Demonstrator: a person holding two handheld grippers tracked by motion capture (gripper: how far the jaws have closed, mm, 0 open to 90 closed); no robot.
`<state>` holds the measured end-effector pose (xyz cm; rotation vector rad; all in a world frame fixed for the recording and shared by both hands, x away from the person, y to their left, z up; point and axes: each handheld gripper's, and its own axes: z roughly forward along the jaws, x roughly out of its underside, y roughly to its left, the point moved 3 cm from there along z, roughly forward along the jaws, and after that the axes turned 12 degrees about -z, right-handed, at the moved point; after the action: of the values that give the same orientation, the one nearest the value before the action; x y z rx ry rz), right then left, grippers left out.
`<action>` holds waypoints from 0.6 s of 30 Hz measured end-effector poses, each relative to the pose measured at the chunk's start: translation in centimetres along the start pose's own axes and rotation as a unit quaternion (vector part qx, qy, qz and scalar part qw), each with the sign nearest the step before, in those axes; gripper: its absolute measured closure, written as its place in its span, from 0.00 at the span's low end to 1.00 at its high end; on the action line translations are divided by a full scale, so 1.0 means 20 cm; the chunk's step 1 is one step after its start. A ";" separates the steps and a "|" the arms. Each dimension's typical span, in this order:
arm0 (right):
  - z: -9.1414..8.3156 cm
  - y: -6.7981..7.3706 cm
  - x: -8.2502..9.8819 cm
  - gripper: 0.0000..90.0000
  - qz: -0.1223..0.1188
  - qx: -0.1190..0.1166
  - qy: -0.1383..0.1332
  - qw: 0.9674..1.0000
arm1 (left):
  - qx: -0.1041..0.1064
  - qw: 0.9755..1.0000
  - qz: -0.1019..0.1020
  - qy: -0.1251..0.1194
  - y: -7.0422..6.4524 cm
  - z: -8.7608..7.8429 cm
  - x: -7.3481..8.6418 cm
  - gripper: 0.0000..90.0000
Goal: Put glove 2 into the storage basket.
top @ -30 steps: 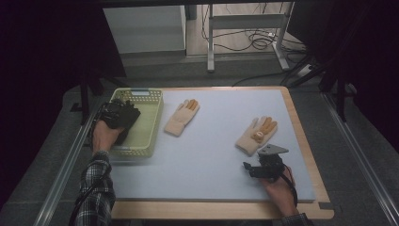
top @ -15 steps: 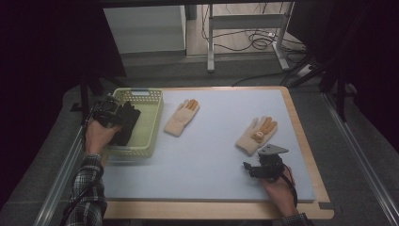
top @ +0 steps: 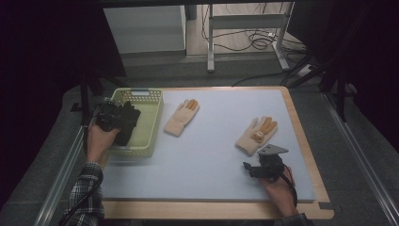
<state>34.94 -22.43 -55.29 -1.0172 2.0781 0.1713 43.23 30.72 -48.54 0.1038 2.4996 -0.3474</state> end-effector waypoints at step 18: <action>0.00 0.00 0.00 0.25 0.000 0.001 0.000 1.000 | 0.061 0.995 0.066 -0.040 -0.25 -0.10 0.06 0.03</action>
<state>34.94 -22.44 -55.29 -1.0165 2.0786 0.1698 40.36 26.49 -46.46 0.2972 2.3766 -0.4404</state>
